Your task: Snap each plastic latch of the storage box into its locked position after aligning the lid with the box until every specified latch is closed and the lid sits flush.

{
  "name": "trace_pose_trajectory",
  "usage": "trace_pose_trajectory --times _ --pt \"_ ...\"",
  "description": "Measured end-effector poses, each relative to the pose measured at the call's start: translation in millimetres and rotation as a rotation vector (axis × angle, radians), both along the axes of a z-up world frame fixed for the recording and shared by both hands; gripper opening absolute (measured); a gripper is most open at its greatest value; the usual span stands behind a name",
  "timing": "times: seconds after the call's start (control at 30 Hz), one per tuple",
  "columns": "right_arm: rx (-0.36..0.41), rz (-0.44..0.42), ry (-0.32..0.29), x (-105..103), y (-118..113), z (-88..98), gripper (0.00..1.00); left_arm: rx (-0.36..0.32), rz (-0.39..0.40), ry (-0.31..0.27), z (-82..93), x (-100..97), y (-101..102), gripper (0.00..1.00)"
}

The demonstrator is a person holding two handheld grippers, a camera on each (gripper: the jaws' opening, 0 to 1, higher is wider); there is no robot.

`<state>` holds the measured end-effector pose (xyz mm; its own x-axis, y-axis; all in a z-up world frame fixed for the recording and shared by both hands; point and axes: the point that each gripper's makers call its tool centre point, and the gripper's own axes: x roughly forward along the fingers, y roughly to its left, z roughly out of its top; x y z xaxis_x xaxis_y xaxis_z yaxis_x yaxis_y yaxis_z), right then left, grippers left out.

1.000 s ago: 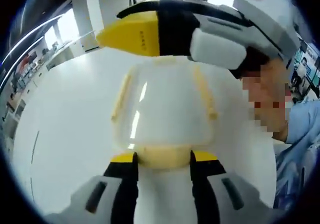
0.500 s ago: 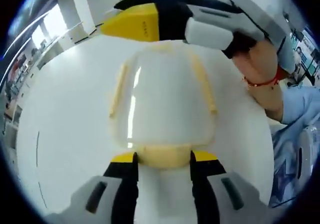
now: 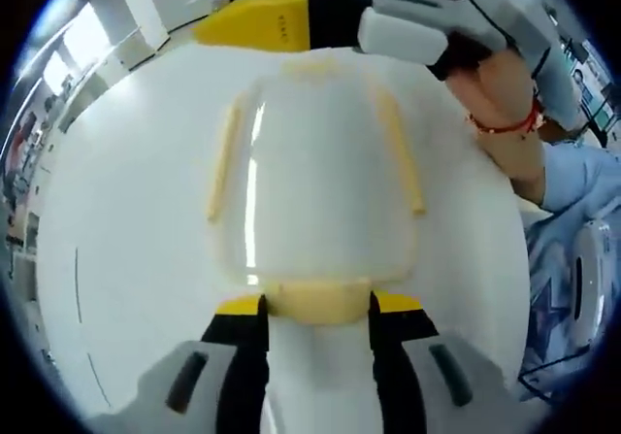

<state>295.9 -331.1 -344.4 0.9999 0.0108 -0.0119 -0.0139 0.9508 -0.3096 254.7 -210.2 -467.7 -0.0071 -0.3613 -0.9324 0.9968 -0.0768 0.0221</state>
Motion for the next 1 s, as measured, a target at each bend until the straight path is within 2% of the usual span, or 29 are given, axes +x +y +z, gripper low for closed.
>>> trace_pose_trajectory --times 0.33,0.5,0.67,0.8,1.0 --pt "0.002 0.008 0.014 0.5 1.2 -1.5 0.27 0.041 -0.011 -0.007 0.5 2.3 10.7 0.41" --pt "-0.023 0.010 0.031 0.8 2.2 -4.0 0.28 0.066 -0.011 0.004 -0.1 3.4 14.7 0.41" --pt "-0.031 -0.024 0.068 1.7 -13.0 -9.9 0.28 0.114 -0.013 0.002 -0.7 2.8 12.1 0.41" --pt "-0.022 -0.018 0.084 0.7 -18.5 -11.3 0.28 0.138 -0.009 -0.002 -0.9 2.8 11.6 0.41" --pt "0.005 0.002 0.116 1.9 -40.0 -0.6 0.28 0.176 0.002 -0.006 -1.7 3.4 11.5 0.41"
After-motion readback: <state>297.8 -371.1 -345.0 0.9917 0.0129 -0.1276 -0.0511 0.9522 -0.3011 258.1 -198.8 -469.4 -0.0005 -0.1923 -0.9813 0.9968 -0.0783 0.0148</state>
